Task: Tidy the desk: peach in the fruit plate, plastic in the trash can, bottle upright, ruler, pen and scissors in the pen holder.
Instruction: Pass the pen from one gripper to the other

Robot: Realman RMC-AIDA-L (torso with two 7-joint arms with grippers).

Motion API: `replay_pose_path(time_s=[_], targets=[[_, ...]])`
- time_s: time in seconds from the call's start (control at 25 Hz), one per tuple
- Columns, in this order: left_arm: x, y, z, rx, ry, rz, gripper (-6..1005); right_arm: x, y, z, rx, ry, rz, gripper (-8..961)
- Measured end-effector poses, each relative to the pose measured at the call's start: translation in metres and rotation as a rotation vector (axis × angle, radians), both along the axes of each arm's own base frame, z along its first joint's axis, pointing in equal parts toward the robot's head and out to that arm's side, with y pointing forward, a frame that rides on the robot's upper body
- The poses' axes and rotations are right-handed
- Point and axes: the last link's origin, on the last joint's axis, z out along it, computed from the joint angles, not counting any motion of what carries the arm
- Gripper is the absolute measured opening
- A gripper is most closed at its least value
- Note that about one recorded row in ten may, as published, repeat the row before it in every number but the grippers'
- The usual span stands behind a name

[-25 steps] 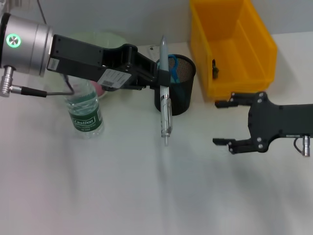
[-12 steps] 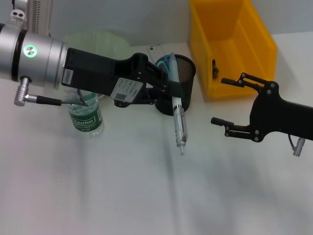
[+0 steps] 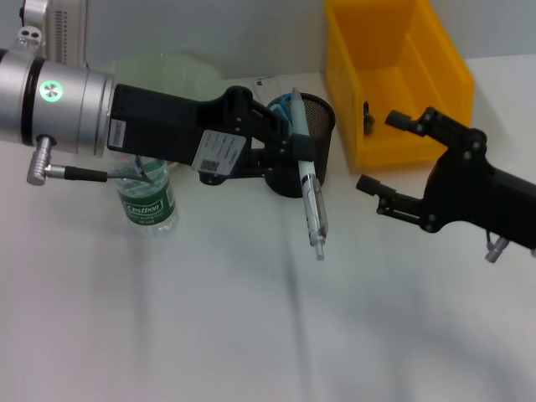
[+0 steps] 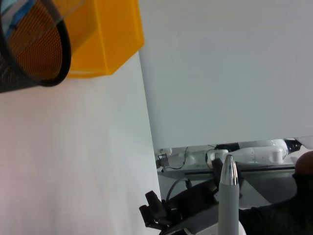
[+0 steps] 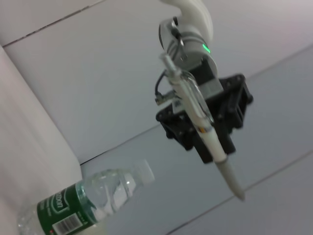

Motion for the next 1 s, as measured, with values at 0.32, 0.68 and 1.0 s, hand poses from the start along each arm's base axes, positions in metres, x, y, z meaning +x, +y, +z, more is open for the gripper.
replay_pose_path(time_s=[0.32,0.68,1.0], targets=[[-0.007,-0.004,-0.01,-0.049,-0.008,0.042,148,-0.007,-0.01,-0.005,0.069,-0.021,0.124,774],[-0.016,-0.009,-0.018,-0.075,-0.007,0.085,149,-0.014,-0.025,-0.005,0.064,0.0,0.234,775],[-0.015,-0.009,-0.02,-0.085,0.002,0.074,150,-0.017,-0.03,-0.013,0.042,-0.02,0.283,762]])
